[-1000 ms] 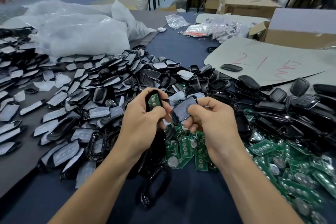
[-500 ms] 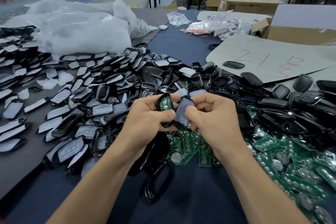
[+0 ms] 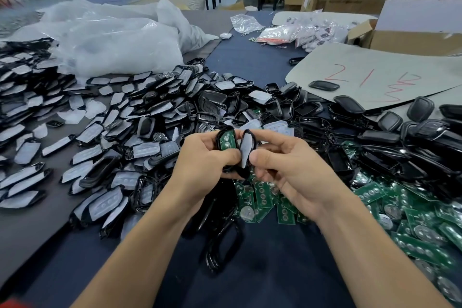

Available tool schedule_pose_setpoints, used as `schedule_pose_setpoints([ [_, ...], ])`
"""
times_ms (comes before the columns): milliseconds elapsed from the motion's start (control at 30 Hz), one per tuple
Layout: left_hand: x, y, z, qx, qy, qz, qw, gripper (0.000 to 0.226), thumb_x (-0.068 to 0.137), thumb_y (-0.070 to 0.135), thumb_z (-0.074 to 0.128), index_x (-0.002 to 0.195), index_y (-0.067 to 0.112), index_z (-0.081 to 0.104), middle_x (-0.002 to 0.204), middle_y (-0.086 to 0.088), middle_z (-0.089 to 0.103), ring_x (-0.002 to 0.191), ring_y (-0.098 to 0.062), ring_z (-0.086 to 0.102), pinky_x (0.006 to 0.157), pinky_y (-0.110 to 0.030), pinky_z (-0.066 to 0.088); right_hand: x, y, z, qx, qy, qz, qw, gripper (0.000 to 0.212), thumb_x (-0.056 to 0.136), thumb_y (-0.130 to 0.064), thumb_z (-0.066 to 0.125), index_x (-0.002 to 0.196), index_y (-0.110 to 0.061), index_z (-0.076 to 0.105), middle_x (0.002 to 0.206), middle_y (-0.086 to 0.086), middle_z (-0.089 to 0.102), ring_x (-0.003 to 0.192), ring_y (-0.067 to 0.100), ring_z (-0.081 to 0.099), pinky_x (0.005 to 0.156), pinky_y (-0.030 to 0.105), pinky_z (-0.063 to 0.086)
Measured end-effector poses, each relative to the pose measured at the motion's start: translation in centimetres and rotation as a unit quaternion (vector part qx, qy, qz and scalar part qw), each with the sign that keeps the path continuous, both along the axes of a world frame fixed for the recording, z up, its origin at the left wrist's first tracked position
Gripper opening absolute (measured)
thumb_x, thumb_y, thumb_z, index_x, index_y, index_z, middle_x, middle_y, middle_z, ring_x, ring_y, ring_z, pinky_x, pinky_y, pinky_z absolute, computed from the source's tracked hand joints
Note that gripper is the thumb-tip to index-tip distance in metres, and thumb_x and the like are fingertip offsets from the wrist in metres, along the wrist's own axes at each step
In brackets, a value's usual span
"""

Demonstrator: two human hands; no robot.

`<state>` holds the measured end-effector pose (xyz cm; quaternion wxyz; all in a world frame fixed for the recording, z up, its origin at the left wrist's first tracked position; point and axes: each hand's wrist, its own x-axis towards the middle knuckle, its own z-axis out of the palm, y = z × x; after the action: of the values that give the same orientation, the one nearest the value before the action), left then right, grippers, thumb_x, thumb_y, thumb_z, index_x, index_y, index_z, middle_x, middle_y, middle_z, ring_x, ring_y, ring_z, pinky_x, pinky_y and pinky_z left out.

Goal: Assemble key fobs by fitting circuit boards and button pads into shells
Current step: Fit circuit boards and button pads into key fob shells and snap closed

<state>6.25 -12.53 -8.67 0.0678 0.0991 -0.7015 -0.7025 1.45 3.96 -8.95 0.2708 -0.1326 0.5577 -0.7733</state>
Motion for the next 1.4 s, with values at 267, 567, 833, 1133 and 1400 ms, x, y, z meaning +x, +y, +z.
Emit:
schedule_pose_setpoints([
  [267,0.0,0.3,-0.1,-0.022,0.005,0.034,0.999,0.037,0.089,-0.014,0.065,0.1,0.017,0.08,0.086,-0.007,0.081,0.072,-0.018,0.077,0.063,-0.03,0.062,-0.1,-0.1,-0.4,0.035,0.003,0.002,0.999,0.03,0.075,-0.015,0.083,0.105,-0.014,0.082,0.068,0.0,0.066,0.054,0.008,0.052,0.051,0.017,0.045],
  [567,-0.2,-0.1,-0.2,0.017,0.016,0.065,0.998,0.03,0.096,-0.01,0.059,0.107,0.012,0.076,0.095,-0.005,0.081,0.086,-0.02,0.079,0.066,-0.028,0.062,-0.3,-0.5,-1.0,0.109,0.087,-0.16,0.977,0.014,0.084,0.001,0.071,0.078,-0.008,0.08,0.058,0.013,0.063,0.05,0.018,0.056,0.046,0.023,0.045],
  [833,0.2,-0.2,0.4,0.041,0.01,0.072,0.996,0.04,0.091,-0.007,0.051,0.072,0.017,0.077,0.097,-0.008,0.081,0.091,-0.024,0.079,0.066,-0.029,0.062,-0.5,-0.6,-1.6,0.158,0.106,-0.163,0.968,0.011,0.073,-0.015,0.069,0.076,-0.017,0.08,0.05,0.008,0.059,0.052,0.021,0.048,0.046,0.026,0.037],
  [1133,0.2,0.1,-0.1,-0.091,0.036,0.071,0.993,0.029,0.097,0.016,0.054,0.091,0.03,0.079,0.11,0.008,0.073,0.097,0.0,0.063,0.09,-0.026,0.044,-0.3,-0.5,-1.3,0.15,0.107,-0.172,0.968,0.012,0.072,-0.015,0.068,0.075,-0.016,0.08,0.048,0.007,0.055,0.047,0.017,0.047,0.045,0.025,0.039],
  [1400,0.0,-0.2,0.1,-0.051,0.0,0.048,0.998,0.03,0.087,-0.004,0.069,0.09,0.021,0.084,0.052,0.002,0.051,0.047,-0.009,0.042,0.049,-0.016,0.038,0.2,-0.5,-0.6,0.234,0.254,-0.269,0.899,0.009,0.07,-0.027,0.071,0.075,-0.028,0.078,0.053,-0.006,0.062,0.046,0.006,0.047,0.047,0.02,0.04],
])
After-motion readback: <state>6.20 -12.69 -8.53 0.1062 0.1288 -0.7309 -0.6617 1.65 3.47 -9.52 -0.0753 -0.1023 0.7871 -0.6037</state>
